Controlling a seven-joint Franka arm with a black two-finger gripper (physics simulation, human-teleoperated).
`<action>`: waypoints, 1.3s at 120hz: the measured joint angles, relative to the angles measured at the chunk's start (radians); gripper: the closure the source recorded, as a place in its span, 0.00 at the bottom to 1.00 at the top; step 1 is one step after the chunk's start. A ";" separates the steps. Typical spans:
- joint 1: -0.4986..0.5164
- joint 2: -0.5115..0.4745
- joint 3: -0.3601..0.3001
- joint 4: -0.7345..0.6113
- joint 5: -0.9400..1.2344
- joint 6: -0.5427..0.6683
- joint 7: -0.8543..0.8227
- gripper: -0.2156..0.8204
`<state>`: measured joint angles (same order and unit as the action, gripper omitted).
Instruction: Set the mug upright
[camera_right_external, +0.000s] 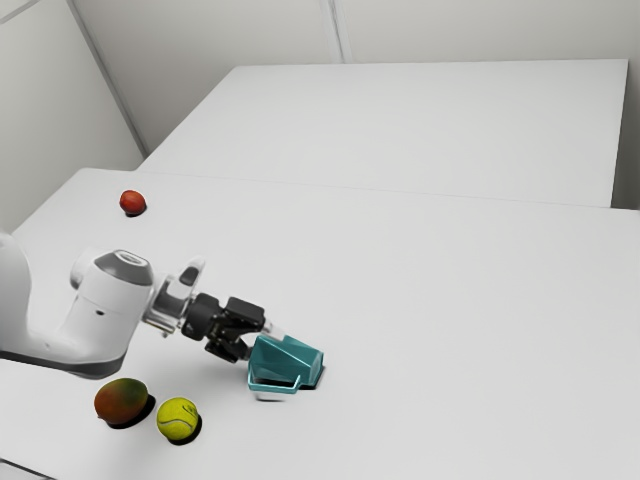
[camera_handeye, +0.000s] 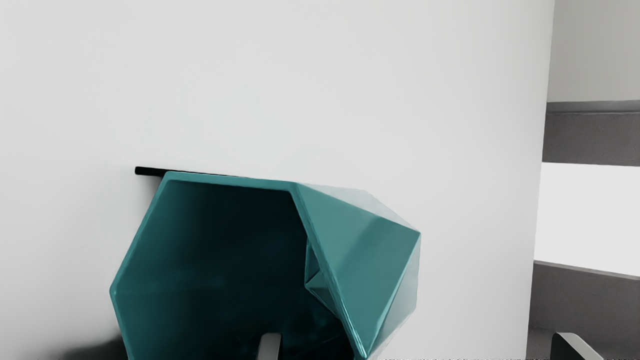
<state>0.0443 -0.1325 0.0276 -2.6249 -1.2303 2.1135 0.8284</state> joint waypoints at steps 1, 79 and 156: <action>0.000 0.001 0.000 0.000 0.000 0.000 0.000 0.23; -0.020 -0.003 -0.002 0.003 0.000 -0.001 -0.009 0.80; -0.020 -0.081 0.000 0.073 0.151 -0.001 -0.053 0.95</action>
<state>0.0243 -0.2136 0.0275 -2.5517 -1.0798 2.1124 0.7757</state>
